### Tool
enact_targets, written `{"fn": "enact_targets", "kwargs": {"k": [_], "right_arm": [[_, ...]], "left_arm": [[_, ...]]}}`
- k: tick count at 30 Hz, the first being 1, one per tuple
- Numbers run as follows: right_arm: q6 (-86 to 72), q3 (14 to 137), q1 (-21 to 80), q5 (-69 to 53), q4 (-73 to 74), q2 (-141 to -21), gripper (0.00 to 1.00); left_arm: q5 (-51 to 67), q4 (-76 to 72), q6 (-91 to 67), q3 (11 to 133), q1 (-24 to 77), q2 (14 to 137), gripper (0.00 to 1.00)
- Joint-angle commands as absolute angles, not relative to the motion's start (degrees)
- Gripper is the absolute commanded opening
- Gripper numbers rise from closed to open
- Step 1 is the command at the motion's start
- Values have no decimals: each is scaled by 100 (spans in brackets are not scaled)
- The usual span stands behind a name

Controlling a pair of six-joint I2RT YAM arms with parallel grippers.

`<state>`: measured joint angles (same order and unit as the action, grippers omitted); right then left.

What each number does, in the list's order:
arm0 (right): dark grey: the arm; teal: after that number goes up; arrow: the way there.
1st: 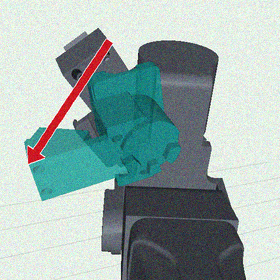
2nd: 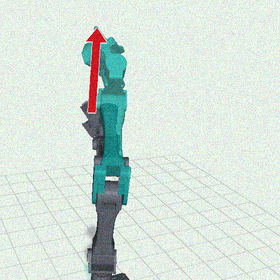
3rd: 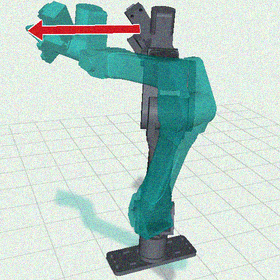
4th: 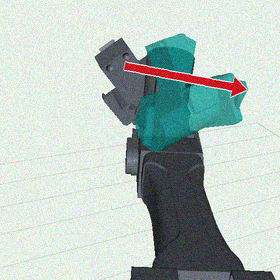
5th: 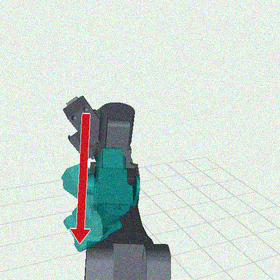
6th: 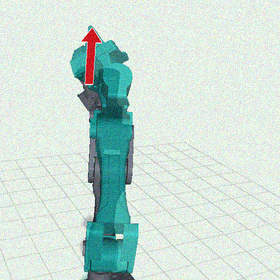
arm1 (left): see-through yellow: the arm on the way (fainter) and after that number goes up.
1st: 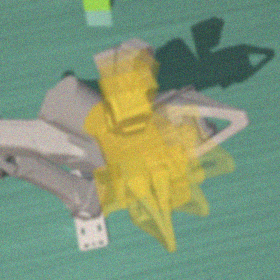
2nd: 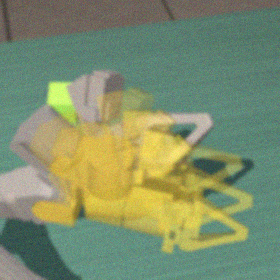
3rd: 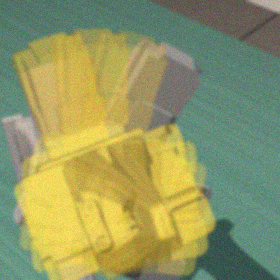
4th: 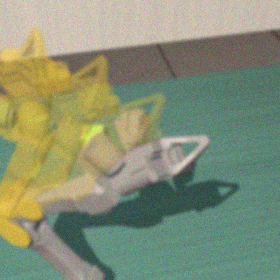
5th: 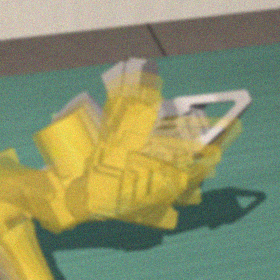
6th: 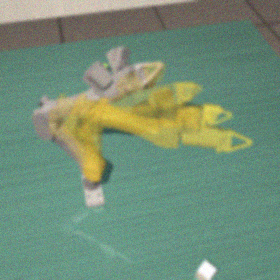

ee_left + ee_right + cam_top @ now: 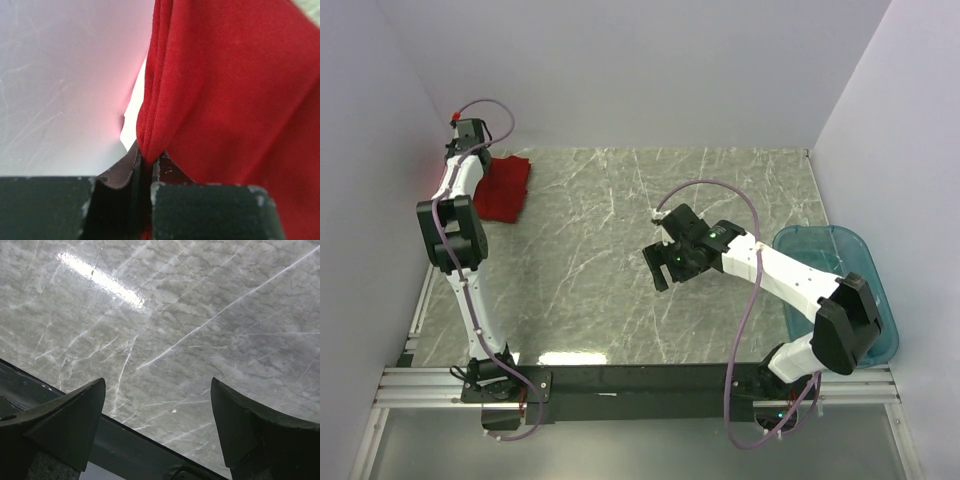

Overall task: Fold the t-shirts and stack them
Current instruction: Neatly place the folded tshirt to the corner, then reset both grippers

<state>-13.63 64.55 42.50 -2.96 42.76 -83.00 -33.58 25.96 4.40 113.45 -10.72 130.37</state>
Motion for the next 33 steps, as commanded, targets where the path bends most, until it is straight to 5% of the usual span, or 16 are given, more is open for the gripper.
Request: {"fn": "enact_targets", "kwargs": {"k": [1, 6, 10, 11, 14, 22, 33], "right_arm": [[-1371, 6627, 4227, -360, 4333, -8341, 91], [-1389, 6636, 4228, -352, 4324, -8385, 91], [-1459, 6609, 4219, -282, 4342, -8350, 91], [-1476, 6601, 4227, -220, 4342, -8324, 91], [-1590, 6592, 4228, -36, 4333, -8227, 91], [-2170, 6680, 4087, 1333, 4561, -7780, 93], [-2971, 6812, 2542, 2179, 4755, -6111, 98]], "left_arm": [[-3709, 2154, 193, 11347, -1239, 12990, 1], [-3971, 1829, 246, 11224, -1318, 13025, 4], [-4411, 1661, 158, 11066, -1327, 13017, 52], [-4447, 1652, 132, 11039, -1327, 12956, 77], [-4342, 1722, 35, 11013, -1318, 12745, 99], [-3649, 2293, -1000, 10837, -686, 11814, 100], [-1556, 3189, -2574, 8694, 851, 8168, 99]]}}
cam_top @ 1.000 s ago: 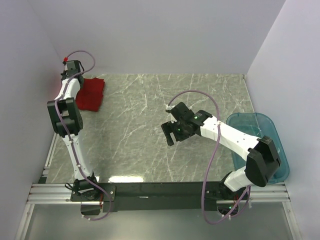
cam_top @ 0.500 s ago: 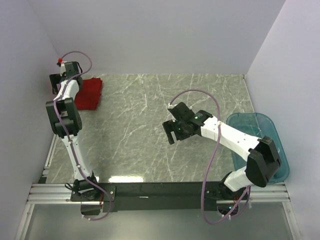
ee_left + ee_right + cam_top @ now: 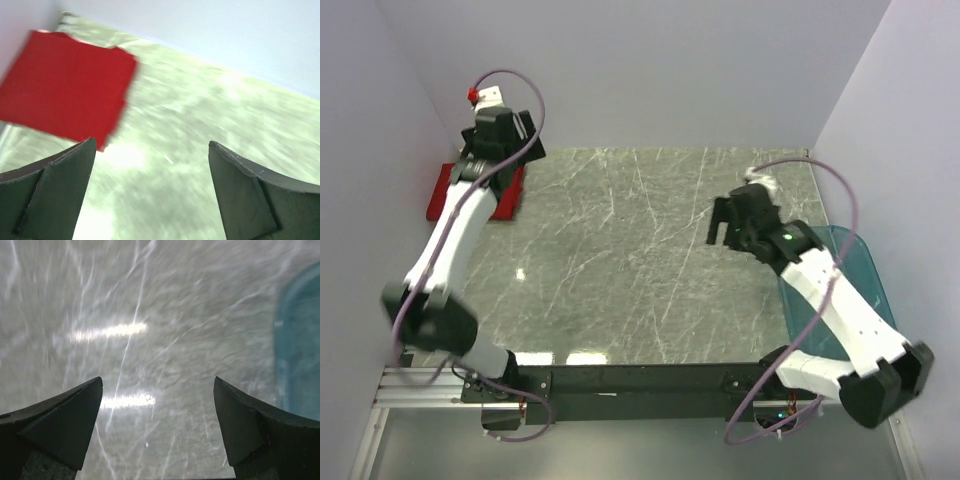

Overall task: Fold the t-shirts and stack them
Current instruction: Reset both grippers

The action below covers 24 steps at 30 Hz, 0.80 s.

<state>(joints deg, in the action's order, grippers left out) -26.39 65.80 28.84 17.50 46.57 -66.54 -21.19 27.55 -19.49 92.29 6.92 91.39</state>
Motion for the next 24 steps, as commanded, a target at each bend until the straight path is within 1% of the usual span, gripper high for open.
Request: {"fn": "enact_targets", "kwargs": {"k": [1, 2, 4, 5, 6, 7, 8, 10, 11, 12, 15, 16, 18, 24], "right_arm": [[-2971, 6803, 2470, 2197, 4755, -5978, 98], [-2971, 6803, 2418, 2328, 4781, -5846, 98], [-2971, 6820, 2373, 2513, 4869, -5442, 99], [-2953, 6812, 2373, 2627, 4869, -5275, 99], [-2884, 6777, 2356, 2785, 4860, -4934, 99], [-2822, 6742, 2373, 2856, 4773, -4731, 99], [-2760, 6706, 2364, 2883, 4703, -4528, 99], [-2584, 6575, 2373, 2970, 4519, -3904, 99], [-2523, 6435, 2356, 2988, 4431, -3685, 99], [-2409, 6347, 2373, 3014, 4247, -3274, 99], [-2163, 5872, 2364, 2910, 3947, -2543, 99], [-2145, 5767, 2364, 2848, 3790, -2401, 99], [-2153, 5504, 2373, 2795, 3718, -2111, 99], [-2233, 5186, 2382, 2698, 3595, -1881, 99]], "left_arm": [[-1512, 3260, -2653, 8518, 905, 7852, 99], [-1442, 3313, -2715, 8334, 940, 7187, 99], [-1450, 3610, -2935, 7859, 958, 6516, 100], [-1502, 3725, -2988, 7596, 958, 5851, 99], [-1555, 3822, -3084, 7472, 949, 5514, 99], [-1712, 4006, -3128, 7349, 958, 5180, 99], [-1783, 4086, -3164, 7130, 958, 4559, 99], [-1985, 4314, -3304, 6970, 949, 3993, 99], [-2178, 4524, -3374, 6865, 949, 3486, 99], [-2275, 4596, -3418, 6795, 958, 3254, 99], [-2548, 4649, -3375, 6338, 949, 2349, 99], [-2618, 4667, -3384, 6233, 958, 1981, 99], [-2794, 4658, -3401, 5969, 949, 1645, 99], [-3234, 4369, -3665, 5318, 958, 722, 99]]}}
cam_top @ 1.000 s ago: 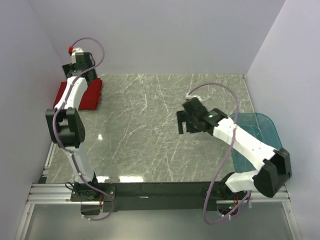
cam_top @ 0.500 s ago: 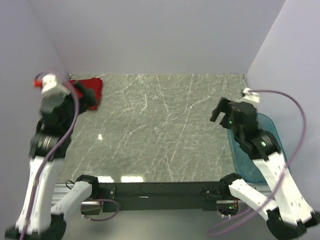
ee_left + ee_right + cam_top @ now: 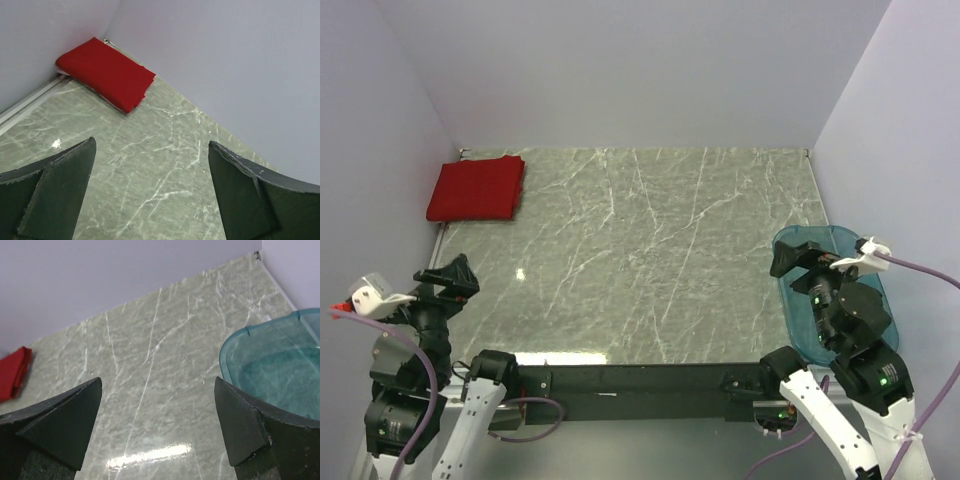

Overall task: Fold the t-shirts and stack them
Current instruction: Reset both grippers

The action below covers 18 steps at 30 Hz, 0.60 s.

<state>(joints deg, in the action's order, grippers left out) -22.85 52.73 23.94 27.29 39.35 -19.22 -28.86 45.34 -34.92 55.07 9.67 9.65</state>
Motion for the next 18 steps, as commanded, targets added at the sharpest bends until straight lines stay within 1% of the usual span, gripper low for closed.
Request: {"fn": "enact_targets", "kwargs": {"k": [1, 6, 18], "right_arm": [[-2232, 5159, 2373, 2681, 3508, -1846, 99], [-2180, 4861, 2373, 2575, 3296, -1609, 99], [-1978, 4773, 2364, 2575, 3279, -1398, 99]], "left_arm": [[-3269, 4220, -3682, 5248, 958, 555, 99], [-3533, 3911, -3788, 4861, 958, 264, 100], [-3410, 3823, -3850, 4693, 958, 378, 99]]}}
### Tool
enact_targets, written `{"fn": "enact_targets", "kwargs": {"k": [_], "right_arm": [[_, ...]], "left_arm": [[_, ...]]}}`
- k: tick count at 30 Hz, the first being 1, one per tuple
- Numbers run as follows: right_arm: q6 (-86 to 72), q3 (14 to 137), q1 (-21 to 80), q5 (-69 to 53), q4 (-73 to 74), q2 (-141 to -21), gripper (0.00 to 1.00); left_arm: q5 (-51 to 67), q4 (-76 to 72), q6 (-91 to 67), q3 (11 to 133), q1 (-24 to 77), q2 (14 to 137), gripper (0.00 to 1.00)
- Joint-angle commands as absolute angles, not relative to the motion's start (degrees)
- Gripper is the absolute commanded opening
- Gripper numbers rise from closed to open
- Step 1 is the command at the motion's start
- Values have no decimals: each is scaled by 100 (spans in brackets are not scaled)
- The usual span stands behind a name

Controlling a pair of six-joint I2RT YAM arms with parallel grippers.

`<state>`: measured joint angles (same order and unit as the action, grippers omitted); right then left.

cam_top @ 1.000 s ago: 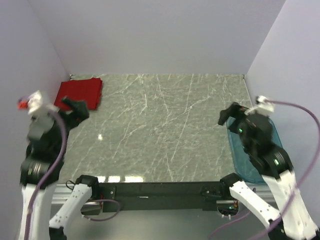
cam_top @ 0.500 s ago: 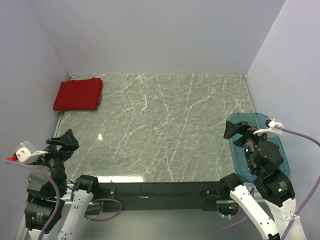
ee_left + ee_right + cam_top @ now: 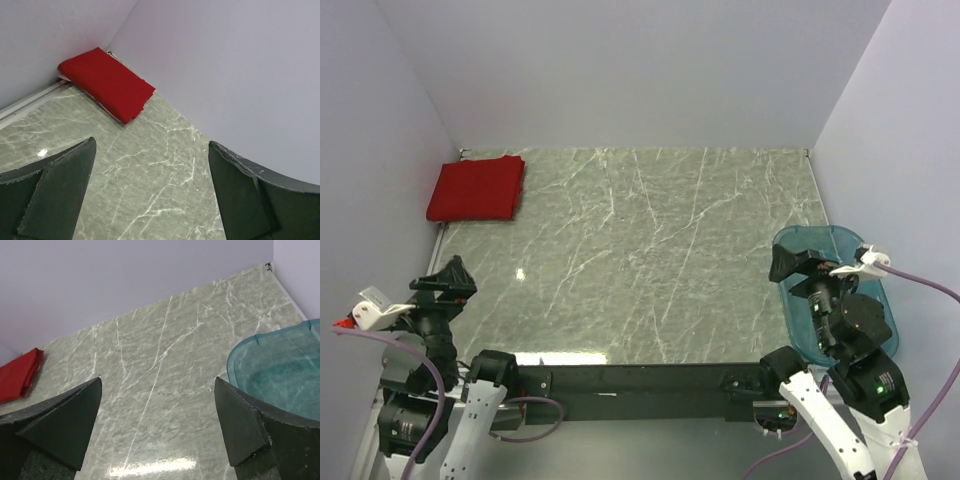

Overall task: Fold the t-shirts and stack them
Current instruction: Reset both grippers

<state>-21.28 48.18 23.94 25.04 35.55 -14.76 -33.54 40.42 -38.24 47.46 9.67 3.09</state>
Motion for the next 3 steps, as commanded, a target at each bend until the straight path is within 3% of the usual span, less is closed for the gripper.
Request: {"fn": "enact_targets", "kwargs": {"k": [1, 3], "right_arm": [[-1969, 4772, 2373, 2558, 3278, -1389, 99], [-1995, 4764, 2373, 2584, 3278, -1424, 99]], "left_arm": [[-3401, 3815, -3841, 4667, 958, 378, 99], [-3393, 3823, -3850, 4632, 958, 360, 99]]}}
